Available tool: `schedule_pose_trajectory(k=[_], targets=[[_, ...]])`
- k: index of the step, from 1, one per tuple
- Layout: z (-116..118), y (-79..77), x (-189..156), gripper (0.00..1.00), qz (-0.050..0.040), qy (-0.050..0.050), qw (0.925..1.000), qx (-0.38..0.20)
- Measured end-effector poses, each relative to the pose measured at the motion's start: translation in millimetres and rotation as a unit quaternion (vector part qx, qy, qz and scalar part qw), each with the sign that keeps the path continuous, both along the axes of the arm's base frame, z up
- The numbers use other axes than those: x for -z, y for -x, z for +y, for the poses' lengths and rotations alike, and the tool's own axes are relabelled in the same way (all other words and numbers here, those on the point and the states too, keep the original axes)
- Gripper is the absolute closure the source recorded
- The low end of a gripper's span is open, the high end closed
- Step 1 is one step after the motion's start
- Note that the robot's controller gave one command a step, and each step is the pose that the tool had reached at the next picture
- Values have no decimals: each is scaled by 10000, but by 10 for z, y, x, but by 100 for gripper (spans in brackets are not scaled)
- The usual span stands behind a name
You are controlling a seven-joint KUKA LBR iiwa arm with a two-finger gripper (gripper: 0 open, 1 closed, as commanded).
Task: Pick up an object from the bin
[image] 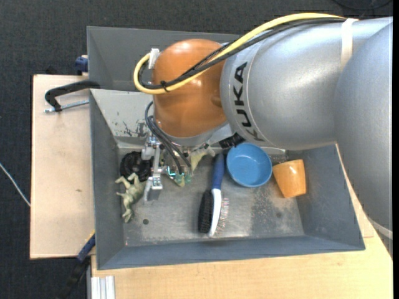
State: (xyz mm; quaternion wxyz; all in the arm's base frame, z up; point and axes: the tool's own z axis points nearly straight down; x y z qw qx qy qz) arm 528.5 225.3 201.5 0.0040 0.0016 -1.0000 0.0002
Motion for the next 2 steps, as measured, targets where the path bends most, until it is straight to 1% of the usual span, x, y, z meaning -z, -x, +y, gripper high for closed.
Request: schedule_pose_trajectory(k=[1,2], targets=[[-43,-77,1021,0,-182,-14,9738,-2265],[5,-338,997,0,-74,-17,8921,-4518]])
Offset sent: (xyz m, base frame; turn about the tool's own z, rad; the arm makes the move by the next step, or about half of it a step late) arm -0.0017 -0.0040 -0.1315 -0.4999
